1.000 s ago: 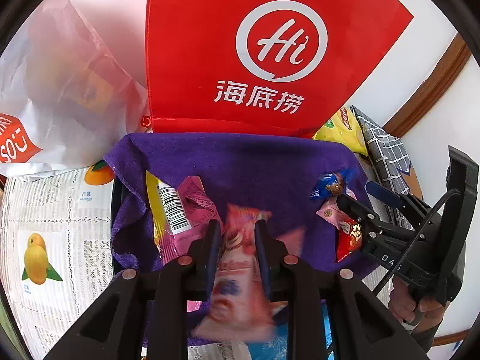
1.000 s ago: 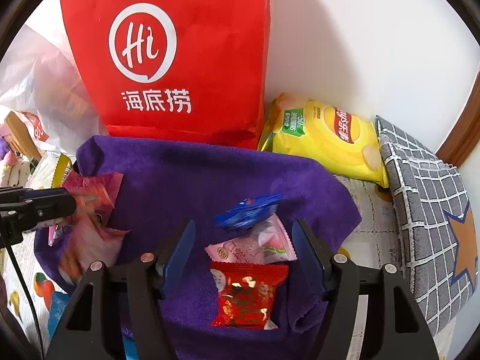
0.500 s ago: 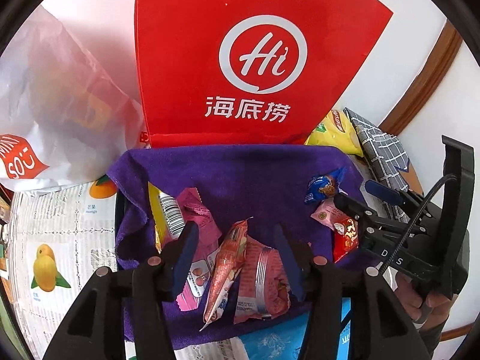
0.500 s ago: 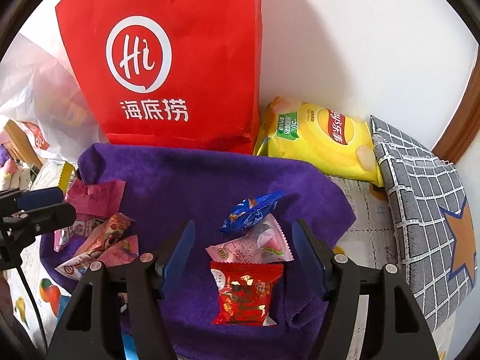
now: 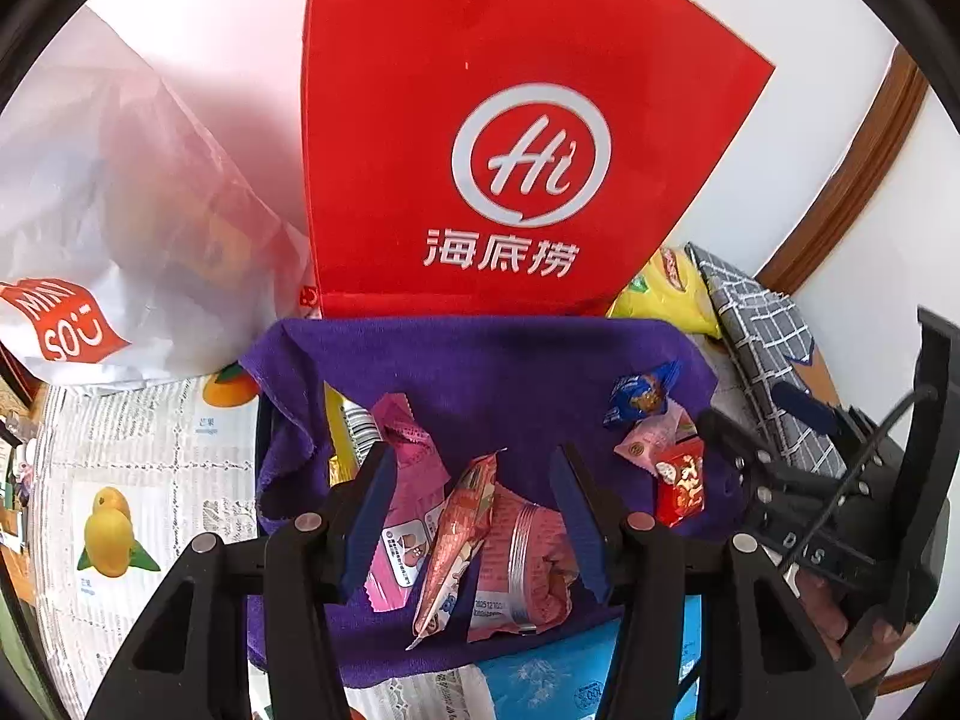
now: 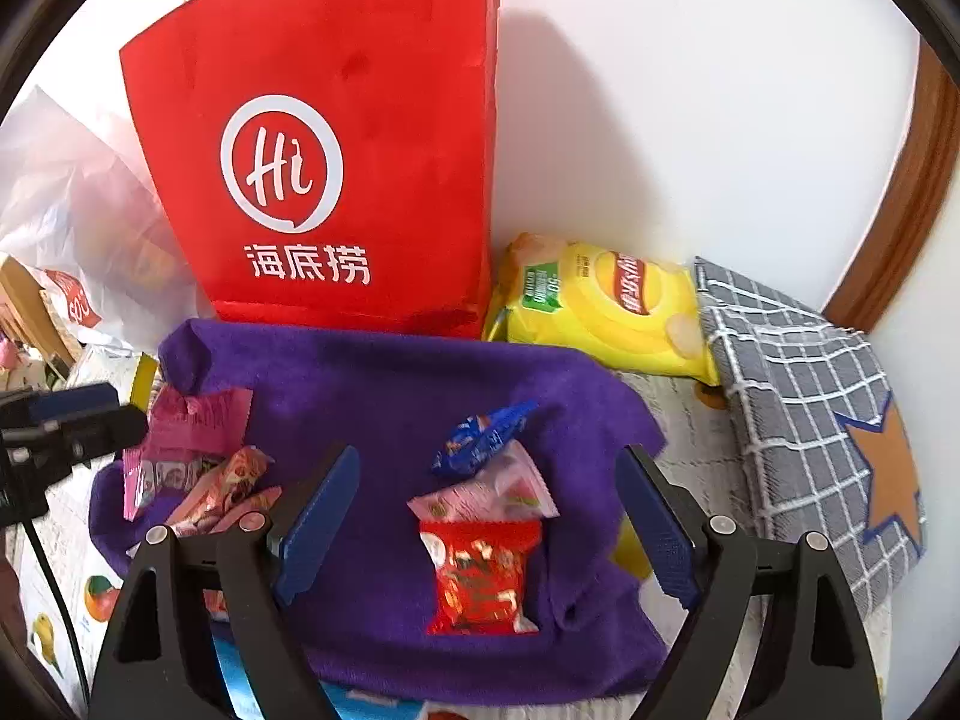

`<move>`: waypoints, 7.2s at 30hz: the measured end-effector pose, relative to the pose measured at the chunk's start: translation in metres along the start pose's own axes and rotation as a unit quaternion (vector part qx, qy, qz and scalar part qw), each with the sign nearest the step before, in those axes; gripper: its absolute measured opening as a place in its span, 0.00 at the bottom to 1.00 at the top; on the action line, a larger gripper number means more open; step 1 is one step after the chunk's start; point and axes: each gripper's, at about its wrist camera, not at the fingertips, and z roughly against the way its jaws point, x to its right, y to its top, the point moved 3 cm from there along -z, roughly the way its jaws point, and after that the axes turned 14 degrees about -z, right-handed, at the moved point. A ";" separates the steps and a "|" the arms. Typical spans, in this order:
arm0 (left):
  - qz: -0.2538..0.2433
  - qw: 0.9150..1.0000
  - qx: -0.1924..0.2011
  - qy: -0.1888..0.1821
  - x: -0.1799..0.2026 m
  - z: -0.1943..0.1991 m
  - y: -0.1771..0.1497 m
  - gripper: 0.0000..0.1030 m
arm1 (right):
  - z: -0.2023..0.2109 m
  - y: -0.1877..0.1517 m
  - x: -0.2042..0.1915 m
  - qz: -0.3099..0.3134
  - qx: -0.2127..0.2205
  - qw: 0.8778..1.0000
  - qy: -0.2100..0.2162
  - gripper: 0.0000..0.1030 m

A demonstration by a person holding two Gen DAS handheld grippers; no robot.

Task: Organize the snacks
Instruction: 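Withdraw both open grippers from the towel toward the remaining snacks, then grasp the green snack bag with the right gripper, then grasp the pink biscuit packet with the left gripper while the right holds the green bag, then lift the pink biscuit packet and green bag in both grippers, then carry the pink biscuit packet and green bag in both grippers over the purple towel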

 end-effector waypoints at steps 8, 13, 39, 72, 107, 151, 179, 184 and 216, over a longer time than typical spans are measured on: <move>-0.004 1.000 0.021 0.004 0.006 0.022 0.002 0.50 | 0.044 -0.011 0.004 -0.003 0.024 0.999 0.033 0.84; -0.004 0.999 0.034 0.007 0.008 0.037 0.003 0.50 | 0.065 -0.020 0.004 0.006 0.031 0.999 0.018 0.84; -0.025 0.998 0.052 0.022 0.043 0.111 -0.046 0.50 | 0.137 -0.084 0.037 -0.050 0.022 0.997 0.046 0.84; 0.010 0.998 -0.004 0.058 0.040 0.130 -0.147 0.50 | 0.132 -0.168 0.023 -0.017 -0.013 0.998 0.053 0.77; 0.023 0.998 -0.047 0.045 0.033 0.107 -0.194 0.50 | 0.088 -0.197 0.011 -0.018 -0.088 0.994 0.061 0.44; 0.013 0.996 -0.086 0.037 0.082 0.045 -0.229 0.35 | 0.091 -0.198 0.085 -0.059 -0.061 0.996 0.037 0.44; 0.008 0.989 0.003 0.149 0.027 0.042 -0.237 0.41 | 0.058 -0.203 0.086 -0.044 -0.022 0.999 0.020 0.49; 0.010 0.989 0.004 0.145 0.028 0.042 -0.237 0.41 | 0.057 -0.205 0.081 -0.031 -0.021 0.999 0.007 0.50; 0.018 0.994 0.026 0.106 0.040 0.081 -0.224 0.33 | 0.113 -0.190 0.077 -0.026 0.029 0.999 0.034 0.33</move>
